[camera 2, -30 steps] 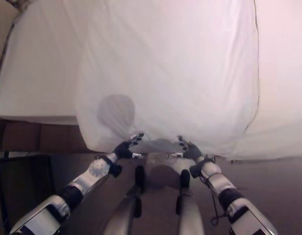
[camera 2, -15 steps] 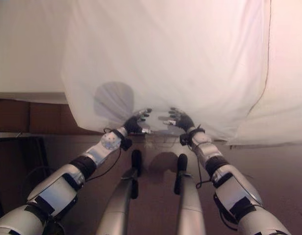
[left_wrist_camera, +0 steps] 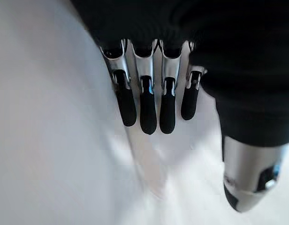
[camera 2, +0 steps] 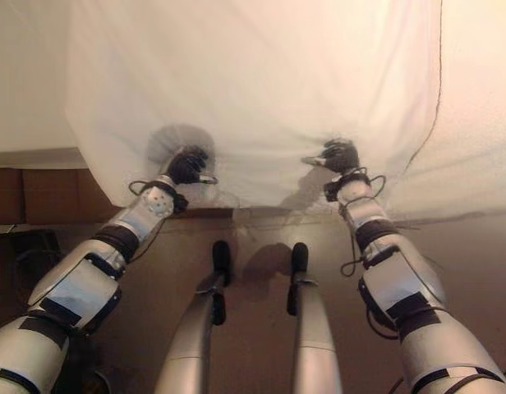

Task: Make the bed

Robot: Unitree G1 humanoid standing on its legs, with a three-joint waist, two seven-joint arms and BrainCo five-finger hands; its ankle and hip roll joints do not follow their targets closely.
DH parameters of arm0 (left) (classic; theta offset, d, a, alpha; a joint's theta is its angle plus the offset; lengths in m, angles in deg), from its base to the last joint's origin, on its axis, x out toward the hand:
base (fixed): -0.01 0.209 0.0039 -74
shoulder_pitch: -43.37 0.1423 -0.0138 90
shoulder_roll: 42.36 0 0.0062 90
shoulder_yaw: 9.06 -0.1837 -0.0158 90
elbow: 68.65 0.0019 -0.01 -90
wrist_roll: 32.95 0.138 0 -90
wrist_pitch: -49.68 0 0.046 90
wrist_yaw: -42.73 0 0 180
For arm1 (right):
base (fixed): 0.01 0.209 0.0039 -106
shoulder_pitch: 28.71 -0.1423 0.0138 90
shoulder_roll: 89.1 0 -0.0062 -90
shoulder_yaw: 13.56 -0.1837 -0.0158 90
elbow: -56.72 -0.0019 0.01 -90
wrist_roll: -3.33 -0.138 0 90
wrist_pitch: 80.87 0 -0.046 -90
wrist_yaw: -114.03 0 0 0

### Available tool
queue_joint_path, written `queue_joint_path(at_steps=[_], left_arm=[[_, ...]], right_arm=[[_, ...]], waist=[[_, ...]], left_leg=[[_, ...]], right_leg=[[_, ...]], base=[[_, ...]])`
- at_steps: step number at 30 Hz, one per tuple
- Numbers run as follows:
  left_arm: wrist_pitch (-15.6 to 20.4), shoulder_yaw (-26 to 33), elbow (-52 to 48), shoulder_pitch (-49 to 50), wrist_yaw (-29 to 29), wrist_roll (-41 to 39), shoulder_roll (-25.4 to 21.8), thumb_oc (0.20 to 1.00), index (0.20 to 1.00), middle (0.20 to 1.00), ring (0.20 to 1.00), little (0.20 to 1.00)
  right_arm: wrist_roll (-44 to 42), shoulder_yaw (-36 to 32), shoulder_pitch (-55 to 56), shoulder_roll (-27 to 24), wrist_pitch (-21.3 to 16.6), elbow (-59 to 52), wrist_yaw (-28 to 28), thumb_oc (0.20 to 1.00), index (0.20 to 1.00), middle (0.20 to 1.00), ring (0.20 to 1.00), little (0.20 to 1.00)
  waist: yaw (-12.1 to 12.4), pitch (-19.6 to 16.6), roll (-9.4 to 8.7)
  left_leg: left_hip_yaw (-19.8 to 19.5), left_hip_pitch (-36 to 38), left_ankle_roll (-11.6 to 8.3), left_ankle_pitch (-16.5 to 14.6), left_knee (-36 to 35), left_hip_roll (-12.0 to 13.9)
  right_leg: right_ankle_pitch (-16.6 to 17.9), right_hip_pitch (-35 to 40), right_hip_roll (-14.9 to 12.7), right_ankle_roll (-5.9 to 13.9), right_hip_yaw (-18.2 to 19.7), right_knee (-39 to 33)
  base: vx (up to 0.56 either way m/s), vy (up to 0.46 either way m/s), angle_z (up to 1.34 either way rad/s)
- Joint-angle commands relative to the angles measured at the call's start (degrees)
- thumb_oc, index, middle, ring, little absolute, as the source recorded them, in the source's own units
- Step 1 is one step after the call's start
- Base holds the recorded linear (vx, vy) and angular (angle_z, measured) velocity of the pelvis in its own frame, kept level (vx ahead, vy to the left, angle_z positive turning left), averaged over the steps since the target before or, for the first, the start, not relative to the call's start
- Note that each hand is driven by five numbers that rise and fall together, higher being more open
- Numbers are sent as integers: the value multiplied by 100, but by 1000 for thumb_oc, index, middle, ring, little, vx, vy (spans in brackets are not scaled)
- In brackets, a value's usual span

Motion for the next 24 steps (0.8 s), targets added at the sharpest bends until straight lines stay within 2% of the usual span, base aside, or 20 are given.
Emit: queue_joint_path(at_steps=[1,6,9,10,11,12,15,16,20,24], left_arm=[[-164,546,457,-188,-549,212,-456,1000,1000,1000,1000,1000],[-341,856,581,521,-615,525,-606,1000,1000,1000,1000,1000],[-397,1239,675,1151,-616,522,-537,1000,1000,1000,1000,1000],[-383,1528,687,1614,-582,447,-479,1000,1000,1000,1000,1000],[-385,1530,681,1627,-583,448,-478,1000,1000,1000,1000,1000],[-365,1820,709,2153,-515,347,-320,1000,1000,1000,1000,1000],[-339,1989,689,2614,-454,294,-160,1000,1000,1000,1000,1000],[-325,2079,731,3052,-386,360,3,1000,1000,1000,1000,1000],[-275,2055,803,3689,-246,665,260,1000,1000,1000,1000,1000],[-281,2026,933,4480,18,945,835,1000,1000,1000,1000,1000]], right_arm=[[288,-273,87,-390,34,167,-274,1000,1000,1000,1000,1000],[367,-711,855,-600,122,311,-339,1000,1000,1000,1000,1000],[352,-1093,1481,-557,143,330,-338,1000,1000,1000,1000,1000],[378,-1307,1937,-476,147,280,-298,1000,1000,1000,1000,1000],[379,-1307,1949,-474,148,272,-300,1000,1000,1000,1000,1000],[433,-1502,2414,-391,162,271,-259,1000,1000,1000,1000,1000],[506,-1598,2841,-227,182,266,-206,1000,1000,1000,1000,1000],[522,-1685,3218,-40,165,311,-119,1000,1000,1000,1000,1000],[637,-1720,3769,207,124,357,47,1000,1000,1000,1000,1000],[794,-1884,4550,590,106,336,202,1000,1000,1000,1000,1000]], waist=[[79,-184,-61],[82,-261,-88],[96,-370,-87],[125,-461,-99],[125,-453,-100],[165,-578,-99],[177,-708,-111],[217,-879,-124],[274,-1144,-154],[291,-1473,-137]], left_leg=[[156,325,-166,-444,230,45],[105,832,-194,-252,-299,16],[76,1248,-199,-128,-669,-2],[66,1574,-170,-68,-949,-7],[67,1604,-171,-60,-974,-8],[49,1909,-159,21,-1243,0],[26,2282,-166,119,-1575,7],[9,2578,-139,191,-1841,47],[46,3004,-123,244,-2114,83],[2,3548,-89,194,-2232,119]], right_leg=[[601,484,-89,289,40,-842],[733,1067,-40,303,-83,-1404],[851,1509,-24,325,-134,-1770],[940,1815,1,345,-156,-2021],[946,1842,1,345,-157,-2039],[1001,2178,-1,360,-186,-2290],[1088,2543,9,374,-230,-2559],[1171,2818,24,390,-224,-2805],[1257,3226,29,438,-233,-3084],[1145,3758,24,435,-232,-3140]], base=[[26,-17,-5],[31,-37,-3],[56,-35,-2],[68,-40,-3],[101,-54,-5],[60,-28,-4],[97,-54,-3],[65,-28,-1],[90,-14,-7],[95,4,3]])
